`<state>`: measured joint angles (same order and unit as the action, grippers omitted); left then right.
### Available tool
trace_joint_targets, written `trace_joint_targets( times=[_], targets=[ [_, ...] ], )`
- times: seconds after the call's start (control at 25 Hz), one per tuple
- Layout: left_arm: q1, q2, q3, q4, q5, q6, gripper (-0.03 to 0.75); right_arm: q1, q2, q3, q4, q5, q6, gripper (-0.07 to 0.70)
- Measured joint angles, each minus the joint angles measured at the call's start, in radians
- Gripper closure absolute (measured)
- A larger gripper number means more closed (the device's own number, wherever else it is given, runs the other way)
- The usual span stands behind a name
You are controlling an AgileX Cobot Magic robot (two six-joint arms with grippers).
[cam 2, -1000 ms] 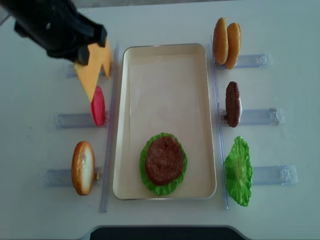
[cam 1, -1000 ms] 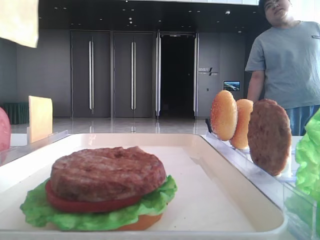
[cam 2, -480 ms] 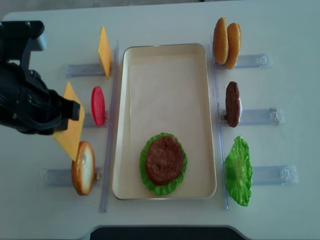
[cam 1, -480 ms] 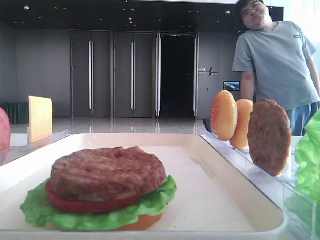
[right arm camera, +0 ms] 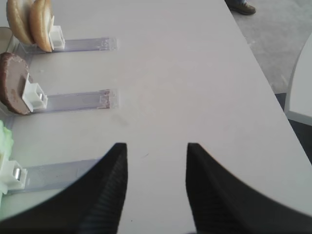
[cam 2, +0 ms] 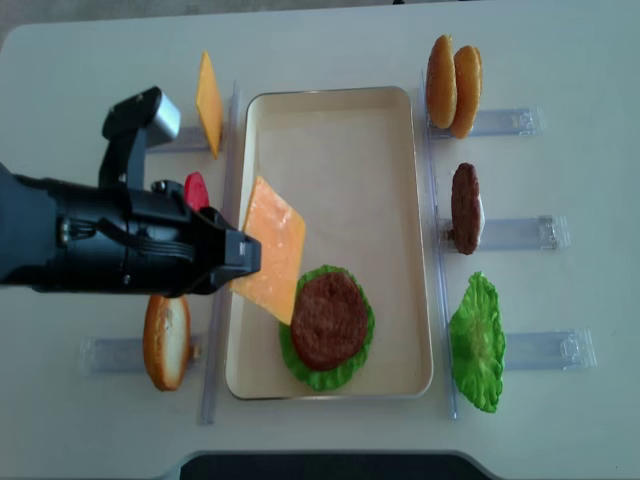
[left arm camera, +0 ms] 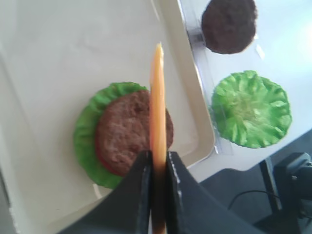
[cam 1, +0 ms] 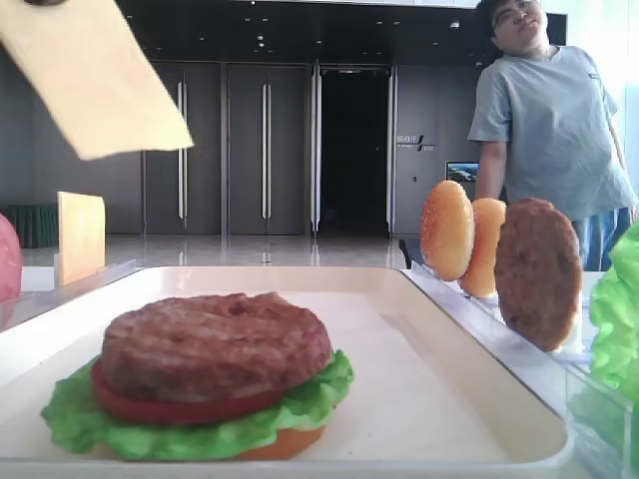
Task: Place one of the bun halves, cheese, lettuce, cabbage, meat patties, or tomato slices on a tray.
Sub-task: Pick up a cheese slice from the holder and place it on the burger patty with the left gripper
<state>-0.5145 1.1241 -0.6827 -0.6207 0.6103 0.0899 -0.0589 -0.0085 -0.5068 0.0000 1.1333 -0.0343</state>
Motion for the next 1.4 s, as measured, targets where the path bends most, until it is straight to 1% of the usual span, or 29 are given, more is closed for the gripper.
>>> trace_joint_targets(
  times=[0.2, 0.28, 0.32, 0.4, 0.56, 0.76, 0.96, 1.24, 1.4],
  targets=[
    [-0.002, 0.071, 0.090, -0.447, -0.049, 0.412, 0.680, 0.000, 0.000, 0.000, 0.000, 0.000, 0.000, 0.351],
    [-0.002, 0.097, 0.115, -0.596, -0.066, 0.571, 0.680, 0.000, 0.000, 0.000, 0.000, 0.000, 0.000, 0.351],
    [-0.002, 0.109, 0.122, -0.658, -0.073, 0.630, 0.680, 0.000, 0.000, 0.000, 0.000, 0.000, 0.000, 0.351],
    [-0.002, 0.131, 0.130, -0.716, -0.078, 0.692, 0.680, 0.000, 0.000, 0.000, 0.000, 0.000, 0.000, 0.351],
    [-0.002, 0.178, 0.132, -0.750, -0.078, 0.740, 0.680, 0.000, 0.000, 0.000, 0.000, 0.000, 0.000, 0.351],
    [-0.002, 0.242, 0.132, -0.789, -0.046, 0.782, 0.680, 0.000, 0.000, 0.000, 0.000, 0.000, 0.000, 0.351],
    [-0.002, 0.247, 0.139, -0.800, -0.041, 0.801, 0.680, 0.000, 0.000, 0.000, 0.000, 0.000, 0.000, 0.351],
    [-0.002, 0.247, 0.208, -0.824, -0.041, 0.830, 0.680, 0.000, 0.000, 0.000, 0.000, 0.000, 0.000, 0.351],
    [-0.002, 0.247, 0.212, -0.840, -0.043, 0.850, 0.680, 0.000, 0.000, 0.000, 0.000, 0.000, 0.000, 0.351]
  ],
)
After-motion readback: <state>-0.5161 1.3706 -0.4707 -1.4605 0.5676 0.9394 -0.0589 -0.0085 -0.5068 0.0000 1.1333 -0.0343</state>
